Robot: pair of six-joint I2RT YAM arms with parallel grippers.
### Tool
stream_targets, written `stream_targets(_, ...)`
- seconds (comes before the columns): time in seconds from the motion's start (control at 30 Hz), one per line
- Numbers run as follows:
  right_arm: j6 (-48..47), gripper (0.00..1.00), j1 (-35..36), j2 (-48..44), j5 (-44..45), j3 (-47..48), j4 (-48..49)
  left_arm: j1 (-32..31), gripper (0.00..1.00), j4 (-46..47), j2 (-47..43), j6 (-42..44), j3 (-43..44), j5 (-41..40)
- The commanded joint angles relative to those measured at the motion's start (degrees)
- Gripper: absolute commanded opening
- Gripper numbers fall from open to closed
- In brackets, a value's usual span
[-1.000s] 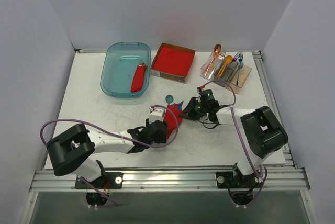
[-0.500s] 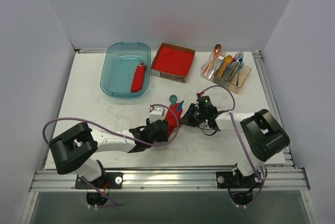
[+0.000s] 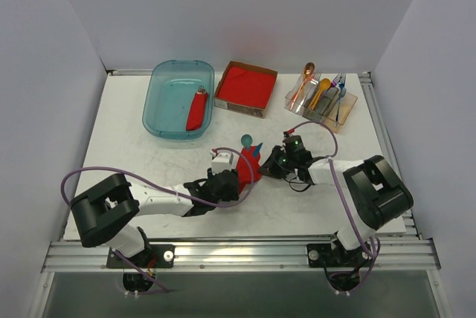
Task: Place the utensils on the paper napkin and roll it up
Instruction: Roll the napkin at the center of the board.
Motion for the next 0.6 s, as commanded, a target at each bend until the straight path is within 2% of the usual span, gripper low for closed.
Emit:
stream_targets(0.0,-0.70,0.00,-0.48,-2.89,1.48,-0.91,-1.22,-0.31,0.58,-4.92,1.92,-1.16,0.22,1.03)
stream_targets(0.2,-0.78,0.00,-0.48,-2.01,1.57,-0.82,-0.86,-0.23,0.62,-5.98,-1.23,0.16,1.01,3.57)
stream_targets(0.27,-1.05,0.00,-0.48,-1.57,1.57,-0.56,-0.86,-0.23,0.64,-9.74,-2.64,0.51,1.89,4.28)
stream_targets(0.57,-1.05,0.00,-0.48,-0.51,1.39,0.06,-0.43,-0.05,0.65,-14.24,-15.65,4.11,2.24,6.57)
